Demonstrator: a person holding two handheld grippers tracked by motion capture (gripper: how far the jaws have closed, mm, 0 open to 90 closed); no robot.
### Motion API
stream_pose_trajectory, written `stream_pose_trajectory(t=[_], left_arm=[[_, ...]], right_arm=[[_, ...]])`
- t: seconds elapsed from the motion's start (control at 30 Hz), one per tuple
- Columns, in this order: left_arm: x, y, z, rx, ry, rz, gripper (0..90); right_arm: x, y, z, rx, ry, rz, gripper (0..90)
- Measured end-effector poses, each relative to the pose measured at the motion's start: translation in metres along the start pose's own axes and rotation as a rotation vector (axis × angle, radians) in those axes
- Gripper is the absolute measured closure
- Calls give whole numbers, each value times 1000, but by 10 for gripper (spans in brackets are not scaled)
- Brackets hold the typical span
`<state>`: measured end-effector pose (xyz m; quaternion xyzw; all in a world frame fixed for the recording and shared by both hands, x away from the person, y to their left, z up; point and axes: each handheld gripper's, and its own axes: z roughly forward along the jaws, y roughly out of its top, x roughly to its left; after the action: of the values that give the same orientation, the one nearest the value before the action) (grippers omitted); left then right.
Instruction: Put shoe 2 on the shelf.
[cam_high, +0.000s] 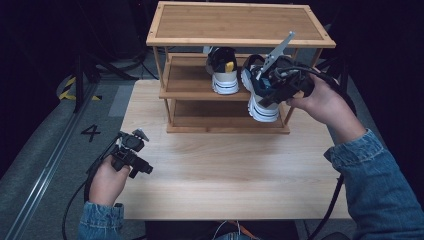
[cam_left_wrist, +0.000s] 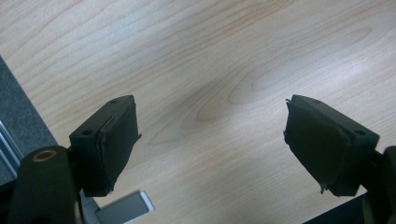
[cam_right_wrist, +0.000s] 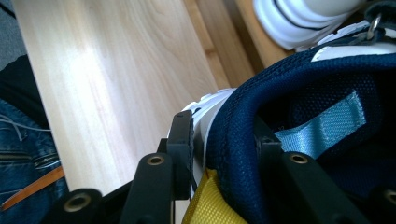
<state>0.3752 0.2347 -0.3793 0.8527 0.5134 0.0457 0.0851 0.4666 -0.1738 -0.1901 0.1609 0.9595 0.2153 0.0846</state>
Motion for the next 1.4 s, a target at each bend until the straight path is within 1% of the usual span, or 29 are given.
stream_pose_trajectory(t=[0.13,0.23,0.27,0.33,0.43,0.47,0.63,0.67,0.77,0.8,0.83,0.87,0.9,0.93,0.97,1.0,1.03,1.07,1.1,1.13,1.2,1.27,1.3,1.33,1.37,1.4], left_arm=[[3,-8,-1,0,4,-20,181],[5,-12,-2,-3,9,-25,181],[5,-13,-2,-3,5,-34,181],[6,-15,-2,0,9,-33,181],[6,-16,-2,0,11,-34,181],[6,-17,-2,2,5,-38,181],[8,-18,-1,4,4,-37,181],[8,-18,-1,3,6,-35,181],[8,-18,-1,1,6,-33,182],[8,-17,-1,5,0,-34,182],[7,-17,-1,4,-4,-37,181],[8,-17,0,4,7,-28,181],[8,-17,0,4,7,-28,181],[8,-17,0,3,7,-29,181],[8,-16,1,4,4,-31,181],[8,-16,2,3,8,-31,181],[8,-16,2,8,2,-32,182],[8,-15,2,12,-5,-33,182],[8,-15,2,12,-5,-33,182],[8,-15,2,13,-4,-27,182],[8,-14,2,12,-3,-26,182],[8,-14,2,11,-2,-25,181],[8,-13,3,11,-5,-28,181],[8,-13,3,16,-4,-24,181],[8,-12,4,16,-5,-27,181],[7,-11,4,15,-10,-28,181]], right_arm=[[-14,7,6,6,0,10,679],[-22,10,11,6,-5,8,678],[-24,11,12,6,-5,10,677],[-30,13,17,13,-8,9,677],[-33,15,21,24,-15,11,677],[-36,17,25,28,-21,10,677],[-41,19,31,38,-35,5,673],[-42,19,31,36,-29,10,671],[-43,19,33,32,-30,8,664],[-43,19,34,35,-29,13,657],[-43,20,35,39,-44,4,644],[-42,21,36,35,-62,-8,633],[-42,21,36,35,-62,-8,633],[-40,21,36,33,-81,-13,617],[-40,21,36,33,-81,-13,617],[-40,21,36,29,-88,-25,604],[-40,21,37,21,-103,-39,575],[-38,21,37,8,-141,-46,532],[-38,21,37,8,-141,-46,532],[-38,21,37,0,-167,-46,496],[-38,22,37,-2,-175,-44,497],[-38,22,37,-8,-190,-23,481],[-38,22,36,-9,-199,-4,467],[-37,22,36,-22,-212,3,459],[-36,23,34,-36,-229,2,453],[-35,23,32,-54,-237,-1,436]])
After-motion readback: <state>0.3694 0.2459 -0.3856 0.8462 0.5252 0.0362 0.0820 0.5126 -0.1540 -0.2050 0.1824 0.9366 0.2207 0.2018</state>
